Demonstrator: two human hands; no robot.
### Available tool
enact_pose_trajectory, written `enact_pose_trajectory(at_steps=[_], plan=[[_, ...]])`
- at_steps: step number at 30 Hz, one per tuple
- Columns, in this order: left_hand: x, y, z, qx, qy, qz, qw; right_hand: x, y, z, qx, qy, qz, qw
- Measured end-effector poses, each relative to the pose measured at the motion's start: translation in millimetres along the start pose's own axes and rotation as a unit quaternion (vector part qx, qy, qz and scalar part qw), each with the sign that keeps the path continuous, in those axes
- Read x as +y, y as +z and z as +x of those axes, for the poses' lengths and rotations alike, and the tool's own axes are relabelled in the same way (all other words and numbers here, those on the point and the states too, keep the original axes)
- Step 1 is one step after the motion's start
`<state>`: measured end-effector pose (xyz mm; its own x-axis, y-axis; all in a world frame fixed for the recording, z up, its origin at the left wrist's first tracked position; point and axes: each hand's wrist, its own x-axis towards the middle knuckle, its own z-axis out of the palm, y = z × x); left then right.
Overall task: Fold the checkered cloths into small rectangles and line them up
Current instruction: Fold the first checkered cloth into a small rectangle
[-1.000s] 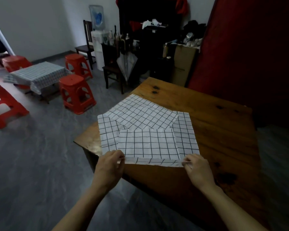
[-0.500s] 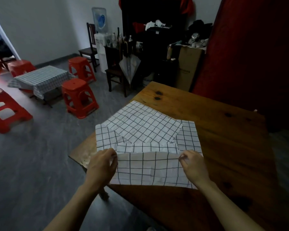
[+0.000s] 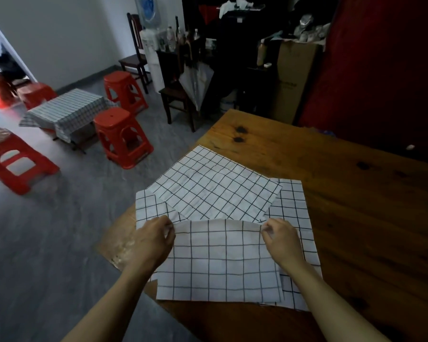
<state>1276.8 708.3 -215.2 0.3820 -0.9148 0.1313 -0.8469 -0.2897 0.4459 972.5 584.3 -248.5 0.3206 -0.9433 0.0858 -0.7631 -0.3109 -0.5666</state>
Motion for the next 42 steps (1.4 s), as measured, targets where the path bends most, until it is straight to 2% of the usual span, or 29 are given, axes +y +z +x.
enact_pose_trajectory(at_steps=[3, 6, 9, 12, 17, 21, 28, 37, 42], plan=[[-1.3, 7.7, 5.8, -0.015, -0.019, 0.016, 1.0, -1.8, 4.8, 4.4, -0.006, 0.021, -0.035, 0.999], [-5.5, 11.9, 4.7, 0.024, -0.036, 0.035, 0.998, -2.0, 12.3, 0.5, -0.01, 0.025, -0.108, 0.994], [-12.9, 19.0, -0.4, 0.043, -0.027, 0.031, 0.998, -8.6, 26.5, -11.3, -0.055, 0.021, -0.135, 0.989], [-17.6, 35.0, -15.6, -0.008, 0.014, 0.023, 1.0, -18.1, 44.9, -29.2, -0.109, 0.023, -0.119, 0.987], [-13.5, 62.8, -52.8, -0.103, 0.121, 0.03, 0.987, -45.5, 75.2, -71.8, -0.157, 0.029, -0.092, 0.983], [-9.8, 81.0, -74.8, -0.154, 0.167, 0.024, 0.974, -56.3, 93.5, -94.7, -0.171, 0.013, -0.129, 0.977], [-32.7, 91.0, -82.1, -0.232, 0.239, 0.078, 0.94, -48.5, 107.4, -109.6, -0.203, 0.003, -0.149, 0.968], [-74.9, 78.3, -80.7, -0.235, 0.247, 0.083, 0.937, 2.1, 85.0, -121.9, -0.187, 0.05, -0.156, 0.969], [-88.9, 67.6, -73.5, -0.232, 0.28, 0.082, 0.928, 21.4, 67.7, -125.4, -0.178, 0.069, -0.17, 0.967]])
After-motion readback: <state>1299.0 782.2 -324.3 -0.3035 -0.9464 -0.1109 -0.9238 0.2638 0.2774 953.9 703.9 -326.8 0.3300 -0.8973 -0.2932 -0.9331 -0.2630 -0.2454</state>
